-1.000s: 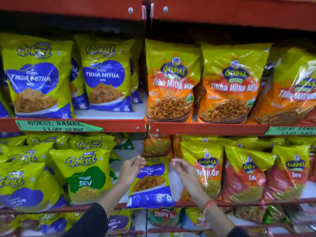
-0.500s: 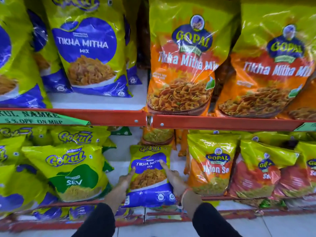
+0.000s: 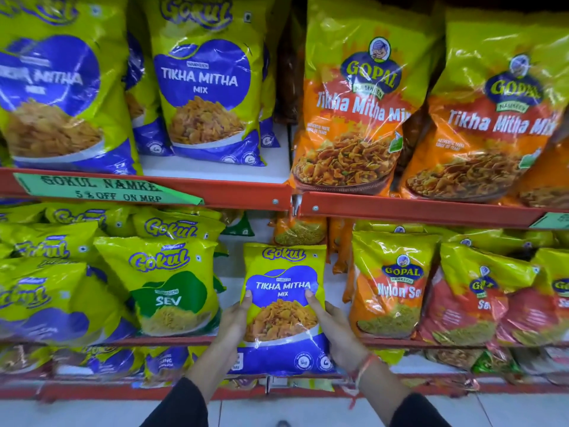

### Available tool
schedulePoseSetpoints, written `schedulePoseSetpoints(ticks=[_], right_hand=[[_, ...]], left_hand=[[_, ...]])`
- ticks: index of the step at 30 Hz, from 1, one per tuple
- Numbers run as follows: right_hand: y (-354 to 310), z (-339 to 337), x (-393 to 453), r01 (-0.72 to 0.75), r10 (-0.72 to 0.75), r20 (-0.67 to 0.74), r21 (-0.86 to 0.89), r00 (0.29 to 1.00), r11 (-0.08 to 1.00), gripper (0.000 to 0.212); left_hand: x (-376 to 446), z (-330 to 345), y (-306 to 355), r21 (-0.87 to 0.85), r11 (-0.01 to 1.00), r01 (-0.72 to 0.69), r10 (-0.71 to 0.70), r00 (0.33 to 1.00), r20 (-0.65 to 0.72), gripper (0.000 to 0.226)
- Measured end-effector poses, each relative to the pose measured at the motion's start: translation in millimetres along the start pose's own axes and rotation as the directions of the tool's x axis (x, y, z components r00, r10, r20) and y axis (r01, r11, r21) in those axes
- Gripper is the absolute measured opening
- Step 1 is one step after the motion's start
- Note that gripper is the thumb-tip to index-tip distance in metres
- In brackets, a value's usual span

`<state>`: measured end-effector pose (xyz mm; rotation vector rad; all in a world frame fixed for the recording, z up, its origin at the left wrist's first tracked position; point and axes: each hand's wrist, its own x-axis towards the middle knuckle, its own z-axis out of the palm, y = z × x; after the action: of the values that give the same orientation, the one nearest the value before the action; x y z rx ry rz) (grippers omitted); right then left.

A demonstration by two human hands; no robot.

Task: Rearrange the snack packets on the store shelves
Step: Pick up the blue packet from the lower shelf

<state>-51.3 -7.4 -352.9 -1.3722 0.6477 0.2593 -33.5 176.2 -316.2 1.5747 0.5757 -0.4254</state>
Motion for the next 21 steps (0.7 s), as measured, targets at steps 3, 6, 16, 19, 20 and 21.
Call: schedulePoseSetpoints(ticks=[3,6,16,19,20,21], right_hand=[[14,-4,-11,0.047,-0.047,0.004,0.041,0.999,0.998,0.117],[10,1,-47,0.104,-0.105,0.018,0.032,0.994,0.994,0.110],[-54,38,-143,0.465,-0.474,0.142,0.094,0.869,0.880,0.030],[-93,53,-157,0.541,-0.561,0.181,0.152,0.808,0.827,0.031],[-107,58,-160,0.564,-0.587,0.191,0.164,0.786,0.809,0.037],[-121,63,-162,0.589,-0.617,0.211,0.185,0.758,0.786,0.041]], left_hand=[[-24,-15,-6,-0.051,0.997,-0.053,0.054,0.998,0.030,0.052],[-49,-32,-11,-0.116,0.987,-0.107,0.113,0.992,0.047,0.055],[-104,-84,23,-0.271,0.855,-0.442,0.459,0.888,-0.001,0.066],[-112,-95,59,-0.274,0.793,-0.545,0.564,0.826,-0.010,0.035],[-117,-99,74,-0.270,0.756,-0.596,0.617,0.787,-0.009,0.023],[-123,-101,88,-0.270,0.713,-0.647,0.666,0.746,-0.028,0.020]])
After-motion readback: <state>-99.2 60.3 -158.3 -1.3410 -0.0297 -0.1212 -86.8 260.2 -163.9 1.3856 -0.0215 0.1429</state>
